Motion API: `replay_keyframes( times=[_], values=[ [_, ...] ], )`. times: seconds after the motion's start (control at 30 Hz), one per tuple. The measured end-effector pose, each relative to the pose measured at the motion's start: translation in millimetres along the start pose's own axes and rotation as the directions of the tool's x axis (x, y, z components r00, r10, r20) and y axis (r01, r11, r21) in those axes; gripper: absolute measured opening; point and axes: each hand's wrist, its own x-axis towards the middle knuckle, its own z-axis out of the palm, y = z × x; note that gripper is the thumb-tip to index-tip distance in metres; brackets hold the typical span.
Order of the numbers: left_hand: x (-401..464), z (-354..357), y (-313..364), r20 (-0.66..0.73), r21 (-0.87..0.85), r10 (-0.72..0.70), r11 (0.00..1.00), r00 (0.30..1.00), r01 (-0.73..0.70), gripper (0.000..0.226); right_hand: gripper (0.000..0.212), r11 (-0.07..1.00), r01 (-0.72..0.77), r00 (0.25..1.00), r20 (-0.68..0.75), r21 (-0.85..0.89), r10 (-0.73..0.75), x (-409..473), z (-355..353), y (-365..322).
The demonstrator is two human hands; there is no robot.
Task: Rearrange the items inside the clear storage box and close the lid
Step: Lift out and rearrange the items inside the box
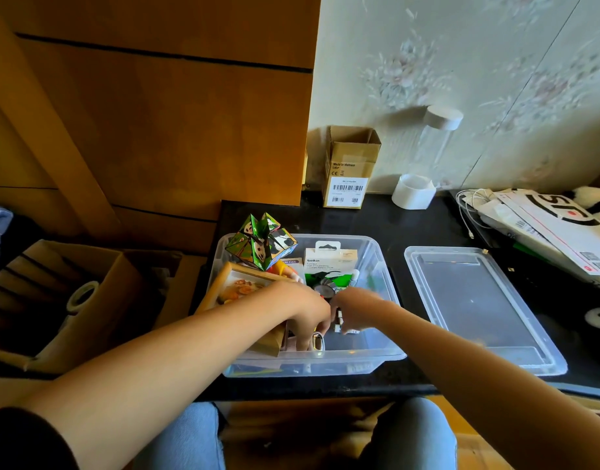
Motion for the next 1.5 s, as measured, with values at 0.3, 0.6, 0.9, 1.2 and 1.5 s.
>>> replay_keyframes(
  times=[0.3,0.6,0.9,1.2,1.5],
  values=[
    [-4.0,3.3,-1.8,-0.012,-0.002,0.003,1.000,1.000,-0.003,0.043,0.024,0.946,0.065,0.998,0.011,-0.316,-0.065,2.4,5.2,-3.9],
    [-16.5,8.3,-5.4,-0.237,0.076,0.006,0.997,0.971,0.013,0.024,0.020,0.989,0.132,0.958,0.250,0.060,-0.143,0.6,-0.2,-13.2],
    [-19.3,2.6,-4.3,-0.146,0.035,0.006,0.999,0.989,-0.001,0.033,0.033,0.948,0.137,0.949,0.313,-0.286,-0.043,-6.8,11.9,-8.7],
    [-20.7,7.6,-12.2,-0.227,0.045,-0.002,0.999,0.974,0.012,0.040,0.052,0.907,-0.052,0.997,0.031,-0.418,0.072,-4.1,8.4,-5.3],
    [-25.0,12.1,-13.5,-0.260,0.025,-0.003,1.000,0.966,0.010,0.038,0.030,0.986,0.037,0.999,-0.018,-0.164,-0.040,-4.1,8.7,-8.2]
  ],
)
